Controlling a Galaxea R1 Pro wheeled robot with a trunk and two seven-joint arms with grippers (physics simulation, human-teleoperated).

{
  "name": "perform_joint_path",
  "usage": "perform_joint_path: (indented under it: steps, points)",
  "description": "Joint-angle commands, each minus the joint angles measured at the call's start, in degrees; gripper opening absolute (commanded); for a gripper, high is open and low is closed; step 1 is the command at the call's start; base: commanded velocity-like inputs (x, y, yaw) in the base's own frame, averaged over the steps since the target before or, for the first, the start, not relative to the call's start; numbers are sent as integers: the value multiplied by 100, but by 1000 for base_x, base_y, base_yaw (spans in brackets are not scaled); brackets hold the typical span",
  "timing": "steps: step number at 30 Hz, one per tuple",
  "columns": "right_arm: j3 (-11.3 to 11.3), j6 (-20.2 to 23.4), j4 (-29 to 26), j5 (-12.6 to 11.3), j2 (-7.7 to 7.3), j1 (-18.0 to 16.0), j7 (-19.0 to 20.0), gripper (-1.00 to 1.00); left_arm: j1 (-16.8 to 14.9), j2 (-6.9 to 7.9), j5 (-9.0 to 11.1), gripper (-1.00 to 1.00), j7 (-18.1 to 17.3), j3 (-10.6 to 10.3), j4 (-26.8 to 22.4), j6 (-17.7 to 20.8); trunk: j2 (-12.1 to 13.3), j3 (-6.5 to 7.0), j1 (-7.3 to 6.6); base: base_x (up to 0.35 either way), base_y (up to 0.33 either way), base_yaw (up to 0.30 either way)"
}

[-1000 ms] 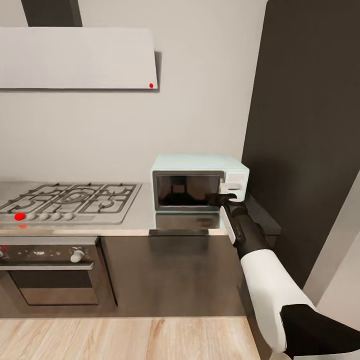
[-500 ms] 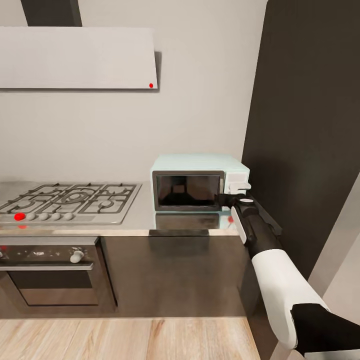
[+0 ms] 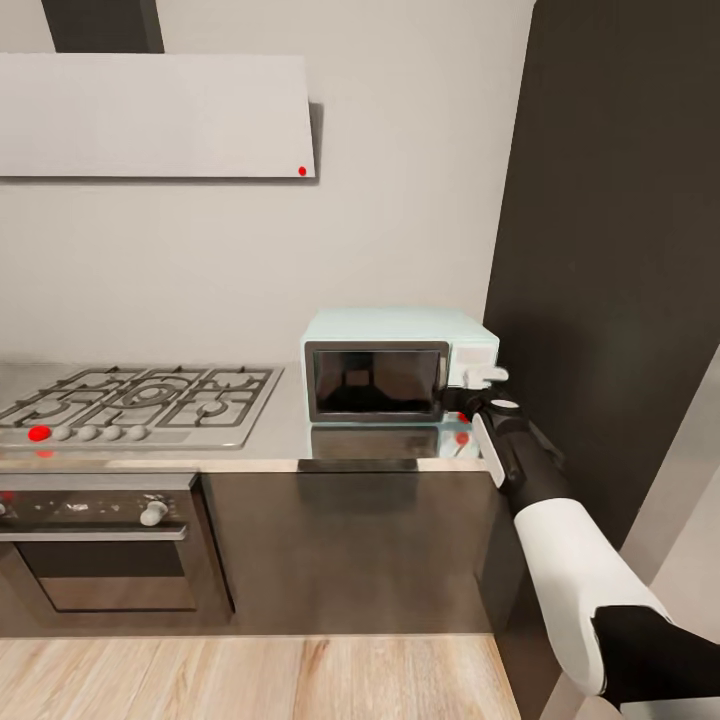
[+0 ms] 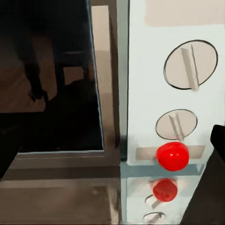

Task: In the kitchen, take the popcorn bag from the countertop, put it into the microwave, and heat it until the popcorn is cooked so the cooked popcorn ends up inside the bag.

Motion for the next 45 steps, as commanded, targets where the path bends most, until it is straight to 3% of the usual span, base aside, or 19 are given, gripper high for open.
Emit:
perform_joint_path:
  steps: [1, 2, 5, 45]
  points:
    - [0, 27, 53, 27, 10, -3, -13, 100, -1, -1, 5, 100, 5, 19, -3, -10, -3, -6, 0, 0, 0, 0]
    - [6, -29, 233, 235, 16, -3, -9, 100, -2, -1, 5, 100, 5, 19, -3, -10, -3, -6, 0, 0, 0, 0]
    - [11, -125, 268, 308, -18, -3, 6, 100, -1, -1, 5, 100, 5, 11, -3, -10, -3, -6, 0, 0, 0, 0]
    - [60, -145, 255, 313, 24, -3, 24, 100, 0, -1, -31, 100, -4, -7, -3, -10, -3, -6, 0, 56, 0, 0]
